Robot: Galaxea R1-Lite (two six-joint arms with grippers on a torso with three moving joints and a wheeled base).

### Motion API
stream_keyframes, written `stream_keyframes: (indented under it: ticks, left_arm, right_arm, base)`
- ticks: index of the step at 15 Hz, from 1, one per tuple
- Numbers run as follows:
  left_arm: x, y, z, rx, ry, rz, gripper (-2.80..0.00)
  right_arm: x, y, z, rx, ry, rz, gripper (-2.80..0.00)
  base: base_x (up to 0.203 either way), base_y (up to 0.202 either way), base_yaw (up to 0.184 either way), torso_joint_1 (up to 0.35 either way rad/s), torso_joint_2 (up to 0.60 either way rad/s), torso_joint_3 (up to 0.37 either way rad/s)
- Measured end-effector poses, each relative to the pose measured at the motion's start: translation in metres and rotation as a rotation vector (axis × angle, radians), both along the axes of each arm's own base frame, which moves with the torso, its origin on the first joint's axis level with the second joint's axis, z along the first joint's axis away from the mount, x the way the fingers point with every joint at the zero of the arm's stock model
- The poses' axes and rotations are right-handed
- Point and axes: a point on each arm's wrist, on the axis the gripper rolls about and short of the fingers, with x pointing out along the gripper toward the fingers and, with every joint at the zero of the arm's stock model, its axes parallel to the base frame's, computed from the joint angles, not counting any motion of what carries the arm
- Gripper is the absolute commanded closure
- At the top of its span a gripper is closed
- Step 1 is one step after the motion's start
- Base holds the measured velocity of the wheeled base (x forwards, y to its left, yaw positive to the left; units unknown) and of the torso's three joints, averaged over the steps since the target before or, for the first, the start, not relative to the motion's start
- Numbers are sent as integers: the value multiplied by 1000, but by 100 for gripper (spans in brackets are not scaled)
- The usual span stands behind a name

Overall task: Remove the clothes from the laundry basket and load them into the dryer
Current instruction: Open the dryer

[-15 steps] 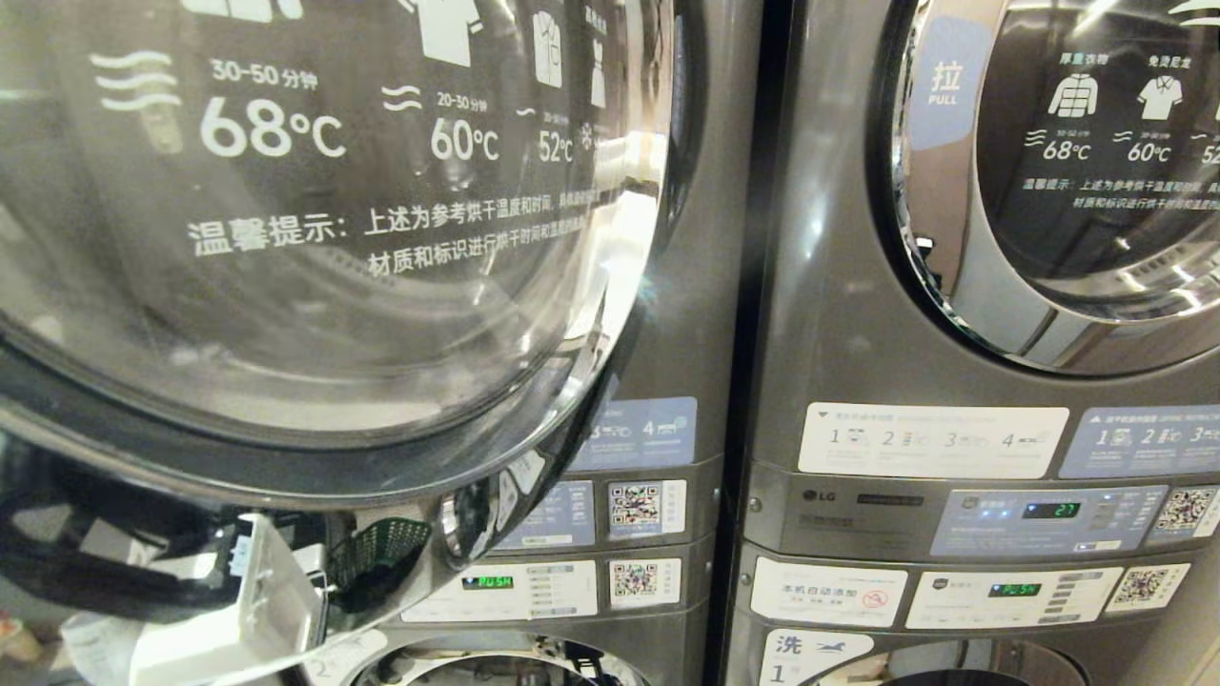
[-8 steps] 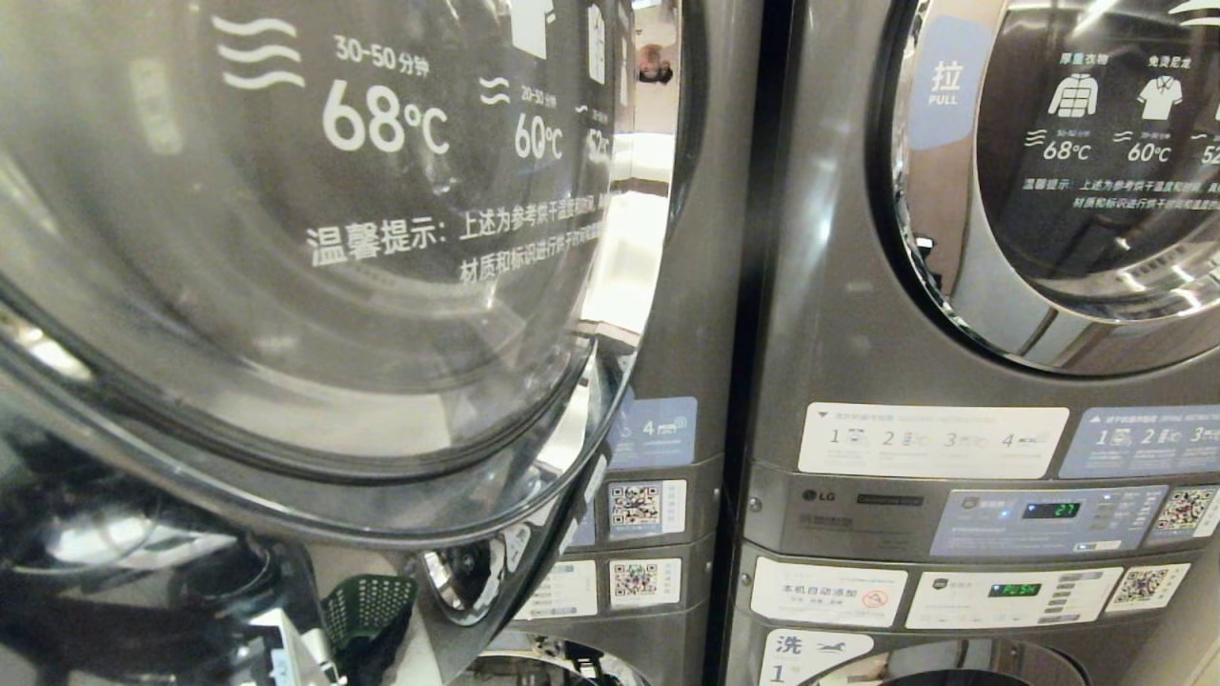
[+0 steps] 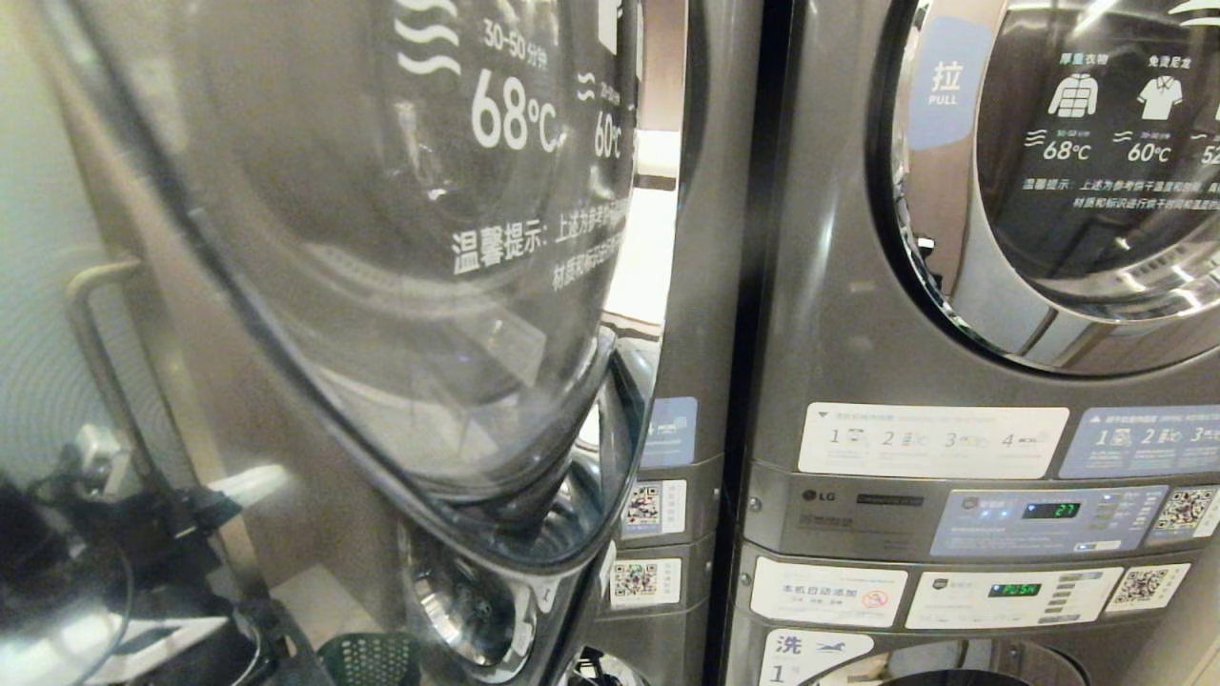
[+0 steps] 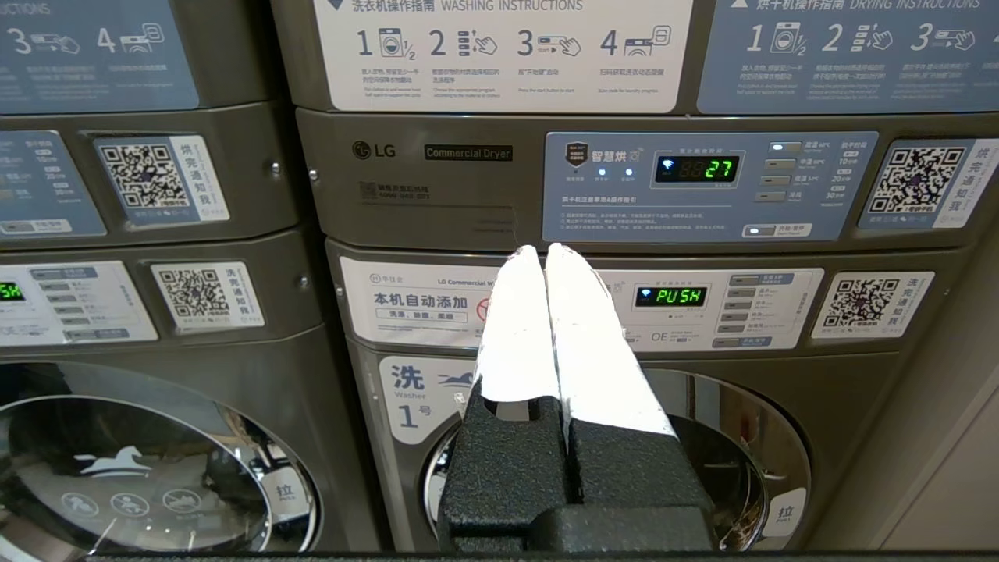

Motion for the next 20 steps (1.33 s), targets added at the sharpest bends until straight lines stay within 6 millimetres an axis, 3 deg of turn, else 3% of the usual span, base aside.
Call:
stream_keyframes:
  ticks: [3,10,15,20]
  left_arm:
    - [-1,1,0,22,-19,3,0]
    - [9,26,-12,-5,65,248,0]
    - [27,30,-75,2,226,389,0]
    - [8,28,-114,86,250,376,0]
  right_arm:
    - [0,0,0,0,0,0,0]
    - [0,0,0,0,0,0,0]
    - [0,0,0,0,0,0,0]
    - [0,0,0,0,0,0,0]
  base:
    - [0,0,0,0,0,0]
    - [0,0,0,0,0,0]
    - [0,0,0,0,0,0]
    - [0,0,0,0,0,0]
